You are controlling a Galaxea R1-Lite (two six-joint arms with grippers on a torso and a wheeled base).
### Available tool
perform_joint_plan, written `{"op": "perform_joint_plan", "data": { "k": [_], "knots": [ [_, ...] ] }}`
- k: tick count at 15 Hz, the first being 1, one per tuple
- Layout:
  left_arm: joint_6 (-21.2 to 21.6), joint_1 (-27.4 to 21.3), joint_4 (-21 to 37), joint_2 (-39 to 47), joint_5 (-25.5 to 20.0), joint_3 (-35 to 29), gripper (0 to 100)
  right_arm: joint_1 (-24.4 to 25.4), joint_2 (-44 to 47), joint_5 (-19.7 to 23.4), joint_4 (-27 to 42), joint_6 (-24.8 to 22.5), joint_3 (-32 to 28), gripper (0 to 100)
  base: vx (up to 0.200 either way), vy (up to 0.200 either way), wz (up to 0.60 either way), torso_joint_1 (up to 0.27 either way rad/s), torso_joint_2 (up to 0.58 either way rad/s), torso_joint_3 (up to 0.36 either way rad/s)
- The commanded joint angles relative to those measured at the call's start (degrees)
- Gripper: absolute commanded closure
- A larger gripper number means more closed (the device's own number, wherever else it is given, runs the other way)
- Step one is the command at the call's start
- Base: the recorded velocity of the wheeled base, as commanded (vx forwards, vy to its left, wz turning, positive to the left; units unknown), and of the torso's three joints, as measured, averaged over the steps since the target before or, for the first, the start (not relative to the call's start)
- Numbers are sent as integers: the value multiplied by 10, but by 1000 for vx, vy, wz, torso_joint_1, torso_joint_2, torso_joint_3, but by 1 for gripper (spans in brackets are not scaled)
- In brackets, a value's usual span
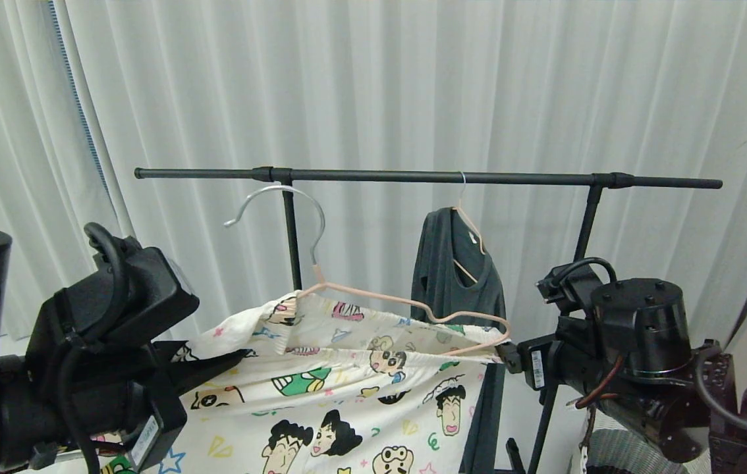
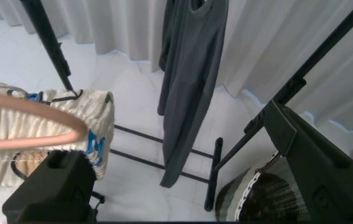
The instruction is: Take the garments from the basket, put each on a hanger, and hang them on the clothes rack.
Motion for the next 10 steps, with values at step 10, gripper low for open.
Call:
{"op": "perform_joint_plan", "data": {
  "k": [10],
  "knots": [
    [21,18,-81,-2,-10,46,100,-28,-1,58,0,-3,-2,0,0,0,0,0,0,0]
  ]
}}
